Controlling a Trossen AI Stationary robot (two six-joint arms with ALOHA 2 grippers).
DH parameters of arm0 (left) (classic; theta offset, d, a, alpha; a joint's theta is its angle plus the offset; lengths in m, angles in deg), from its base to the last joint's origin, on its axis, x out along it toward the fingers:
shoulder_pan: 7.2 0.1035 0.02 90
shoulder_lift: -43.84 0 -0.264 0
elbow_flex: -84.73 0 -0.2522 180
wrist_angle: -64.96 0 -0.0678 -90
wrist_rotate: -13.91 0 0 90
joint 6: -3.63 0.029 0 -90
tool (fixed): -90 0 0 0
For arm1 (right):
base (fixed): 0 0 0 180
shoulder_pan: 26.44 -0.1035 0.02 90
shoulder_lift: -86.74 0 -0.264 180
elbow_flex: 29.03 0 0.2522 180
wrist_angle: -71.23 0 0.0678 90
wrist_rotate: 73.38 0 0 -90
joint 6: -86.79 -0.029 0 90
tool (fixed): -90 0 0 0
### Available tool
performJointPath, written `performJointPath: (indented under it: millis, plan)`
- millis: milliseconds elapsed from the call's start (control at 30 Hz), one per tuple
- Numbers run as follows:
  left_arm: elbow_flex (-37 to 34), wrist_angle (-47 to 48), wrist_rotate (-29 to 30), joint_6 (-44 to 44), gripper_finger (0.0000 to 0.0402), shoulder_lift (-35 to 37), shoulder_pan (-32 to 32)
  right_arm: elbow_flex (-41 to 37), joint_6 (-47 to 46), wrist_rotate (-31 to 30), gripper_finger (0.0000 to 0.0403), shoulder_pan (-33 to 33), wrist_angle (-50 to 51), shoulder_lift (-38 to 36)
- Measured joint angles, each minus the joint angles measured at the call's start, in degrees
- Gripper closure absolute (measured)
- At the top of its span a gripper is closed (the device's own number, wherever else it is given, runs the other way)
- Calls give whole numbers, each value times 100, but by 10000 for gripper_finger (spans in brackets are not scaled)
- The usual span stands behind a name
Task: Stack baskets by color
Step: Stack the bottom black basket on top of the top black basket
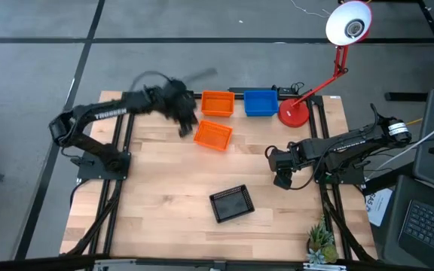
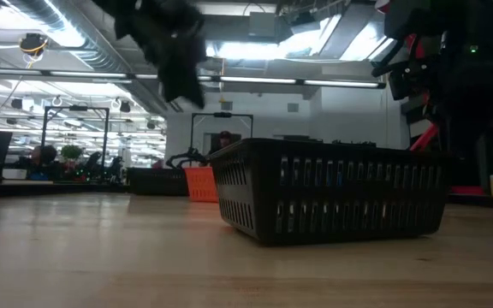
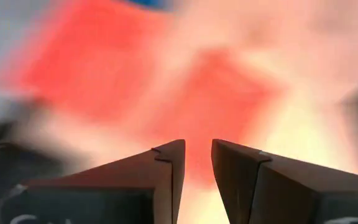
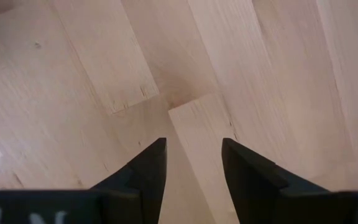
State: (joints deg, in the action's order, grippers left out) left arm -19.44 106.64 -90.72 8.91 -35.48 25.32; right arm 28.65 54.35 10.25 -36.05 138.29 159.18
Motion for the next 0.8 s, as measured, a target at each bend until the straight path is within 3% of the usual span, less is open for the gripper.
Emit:
performJointPath:
  millis: [67,133,233,333,533,800]
  plan:
    - [-2,-282,-162,-648,331,-31,-844,0,4,-2,248,0,2,0]
    - [0,-660,103,-920,335,-162,-1733,0,6,-1,248,0,2,0]
    - [-9,-1166,1102,-985,337,-385,-2881,0,12,-2,248,-1,2,2]
    - [-6,-1425,1972,-1503,336,-612,-3591,0,91,2,248,0,9,2]
    - [-5,-2174,1511,-2579,318,-1435,-4327,0,390,44,248,-1,51,2]
    - [73,-2949,1431,-3351,296,-2329,-4477,0,441,53,248,0,225,2]
